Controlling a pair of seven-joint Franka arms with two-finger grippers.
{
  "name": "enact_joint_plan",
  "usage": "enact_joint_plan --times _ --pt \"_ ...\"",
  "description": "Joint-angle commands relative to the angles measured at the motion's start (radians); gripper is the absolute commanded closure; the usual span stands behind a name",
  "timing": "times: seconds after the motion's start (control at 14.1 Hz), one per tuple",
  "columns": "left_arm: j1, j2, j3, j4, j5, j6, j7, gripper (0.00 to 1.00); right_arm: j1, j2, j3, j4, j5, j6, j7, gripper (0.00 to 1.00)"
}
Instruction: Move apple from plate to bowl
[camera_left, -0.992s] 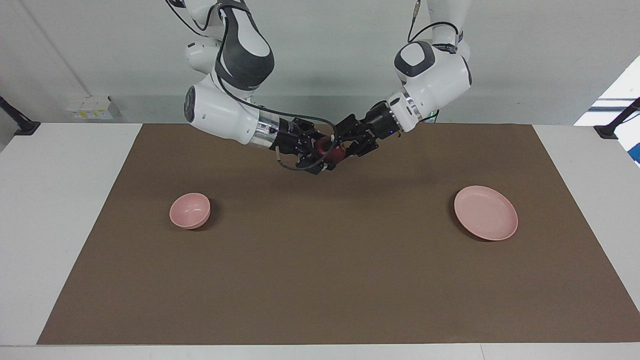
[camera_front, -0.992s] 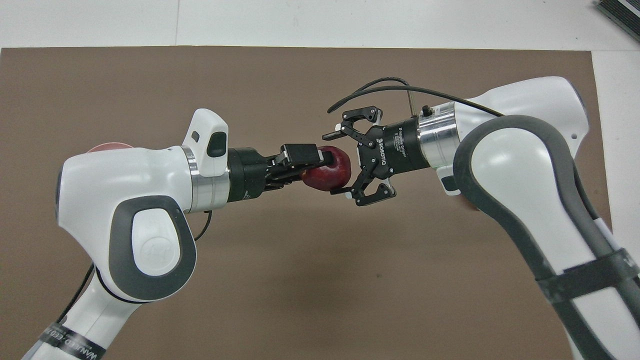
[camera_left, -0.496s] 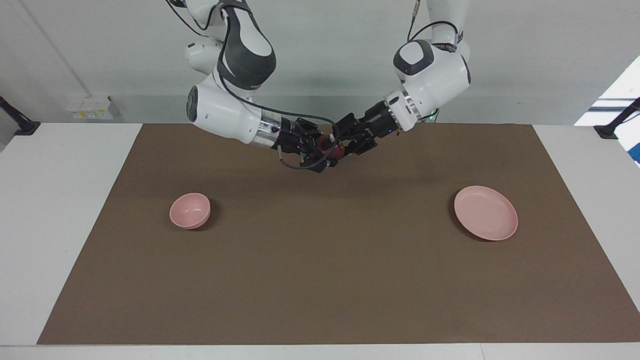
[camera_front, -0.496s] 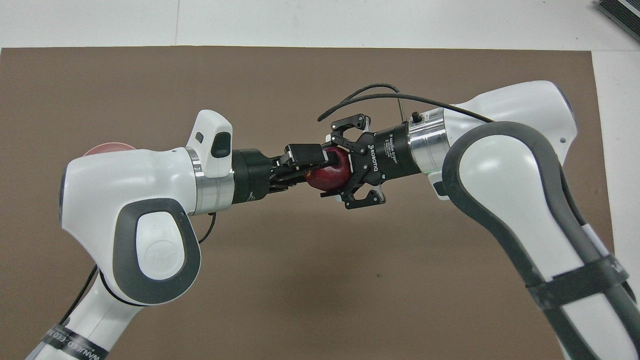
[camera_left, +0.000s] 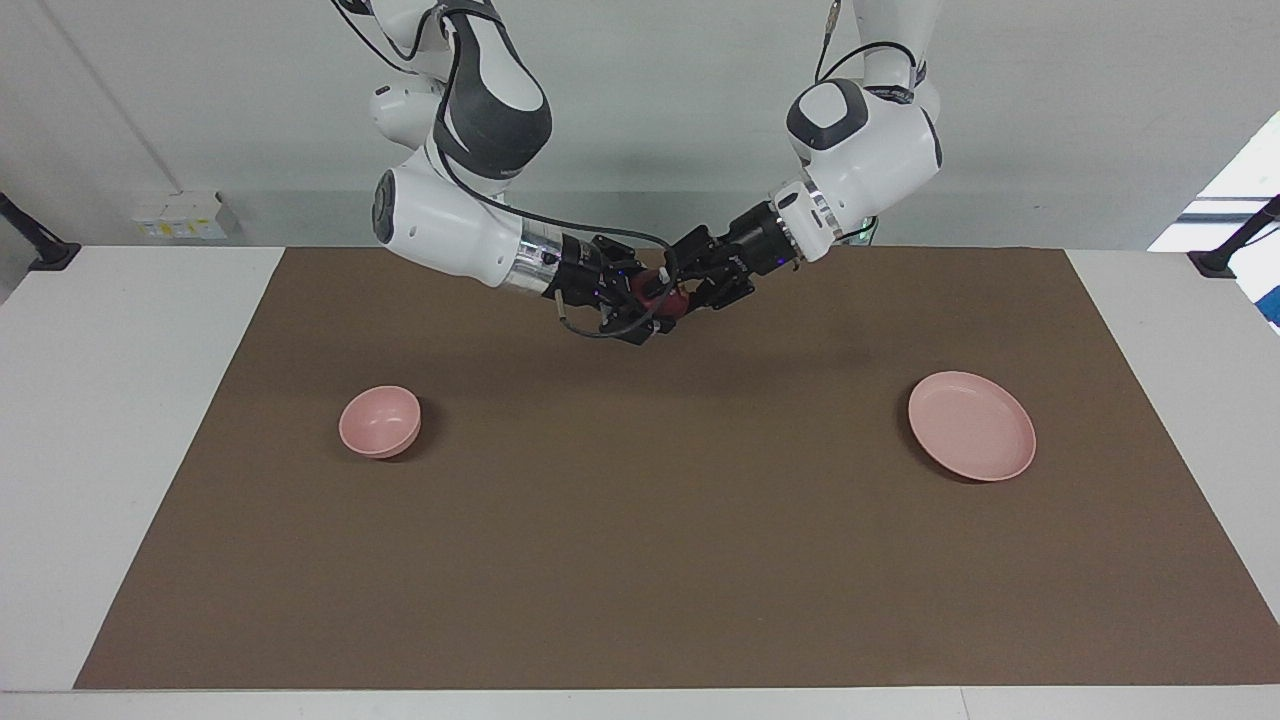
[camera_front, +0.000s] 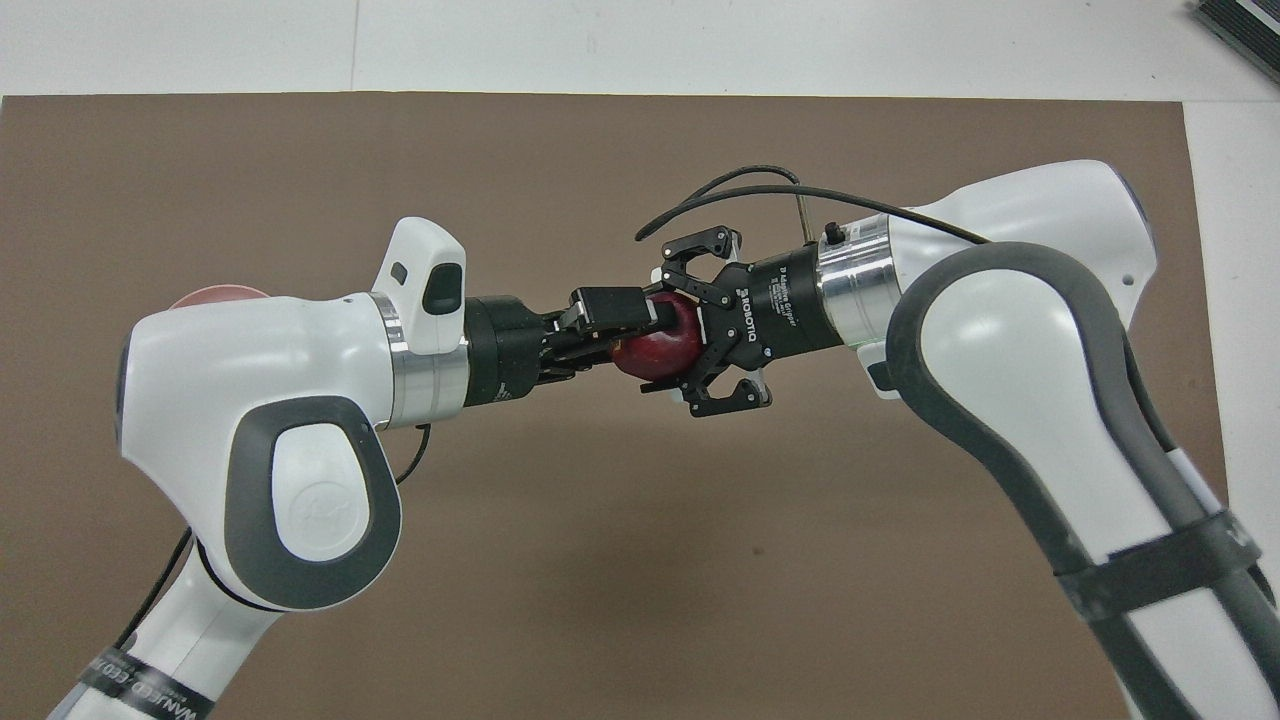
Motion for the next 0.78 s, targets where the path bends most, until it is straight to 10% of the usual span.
enact_joint_plan --times 0.0,0.71 --pt "0.0 0.008 0.01 0.03 0.096 0.014 -0.009 0.0 -0.017 -0.019 0.002 -0.023 0.022 -0.028 -0.046 1.0" --pt "0.009 0.002 0.171 0.016 0.595 -0.251 -0.007 0.0 -0.087 -0.019 -0.008 -0.02 -0.154 -0.097 -0.281 1.0"
